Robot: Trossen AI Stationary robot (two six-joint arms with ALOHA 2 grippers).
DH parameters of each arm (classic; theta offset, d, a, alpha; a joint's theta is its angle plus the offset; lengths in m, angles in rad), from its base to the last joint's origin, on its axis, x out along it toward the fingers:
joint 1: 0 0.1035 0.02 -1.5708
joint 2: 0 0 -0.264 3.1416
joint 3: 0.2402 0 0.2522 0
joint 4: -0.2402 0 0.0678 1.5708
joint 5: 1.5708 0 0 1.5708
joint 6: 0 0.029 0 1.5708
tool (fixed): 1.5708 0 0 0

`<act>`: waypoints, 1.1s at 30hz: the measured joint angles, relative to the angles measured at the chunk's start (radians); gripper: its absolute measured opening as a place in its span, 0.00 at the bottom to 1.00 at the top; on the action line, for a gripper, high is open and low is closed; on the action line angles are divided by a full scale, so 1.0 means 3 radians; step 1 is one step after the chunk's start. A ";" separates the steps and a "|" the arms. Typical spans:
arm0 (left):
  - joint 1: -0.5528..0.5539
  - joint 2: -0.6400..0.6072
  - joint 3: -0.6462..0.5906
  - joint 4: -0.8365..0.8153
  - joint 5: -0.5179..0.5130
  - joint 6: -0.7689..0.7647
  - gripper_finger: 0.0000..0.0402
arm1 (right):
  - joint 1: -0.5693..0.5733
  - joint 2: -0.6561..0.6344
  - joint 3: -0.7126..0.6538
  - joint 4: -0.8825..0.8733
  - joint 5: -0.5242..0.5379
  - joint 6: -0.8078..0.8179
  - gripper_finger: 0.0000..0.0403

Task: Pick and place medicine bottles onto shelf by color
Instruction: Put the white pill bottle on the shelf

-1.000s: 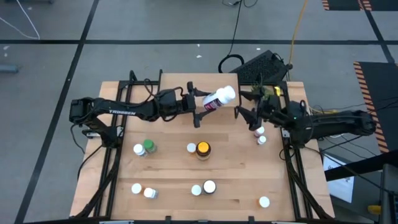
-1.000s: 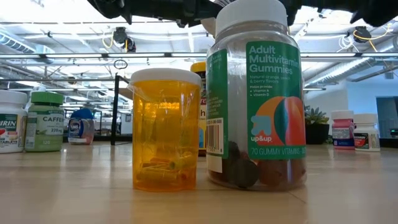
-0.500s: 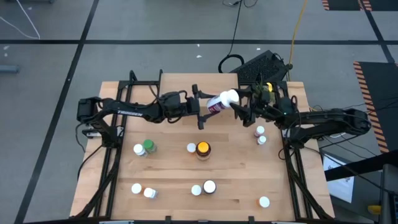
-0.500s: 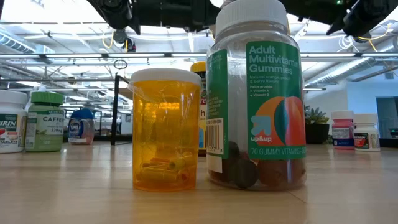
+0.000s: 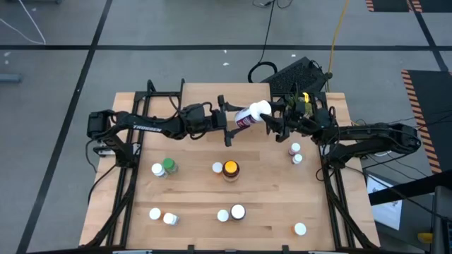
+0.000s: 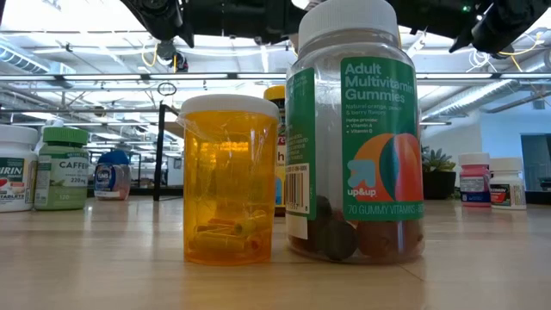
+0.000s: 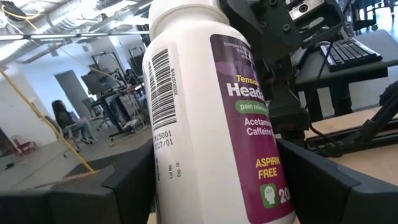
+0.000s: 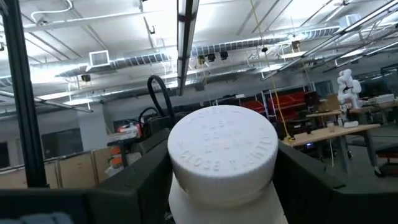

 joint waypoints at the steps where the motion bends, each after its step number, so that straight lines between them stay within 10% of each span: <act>1: 0.0000 0.0000 0.0000 -0.0018 -0.0001 -0.0028 0.74 | -0.0018 0.0000 0.0000 -0.0014 -0.0023 0.0008 0.56; 11: 0.0014 -0.0003 0.0002 -0.0471 -0.0701 -0.0567 0.98 | -0.0451 -0.0044 0.0399 -0.1260 -0.0275 -0.0288 0.56; 20: 0.0137 -0.0250 0.0003 -0.1386 -0.1039 -0.0530 0.96 | -0.1248 0.0104 0.1377 -0.3126 -0.0401 -0.1038 0.57; 33: 0.0150 -0.0393 0.0004 -0.1716 -0.0951 -0.0481 0.96 | -0.2208 0.1149 0.2214 -0.3687 -0.2049 -0.1274 0.57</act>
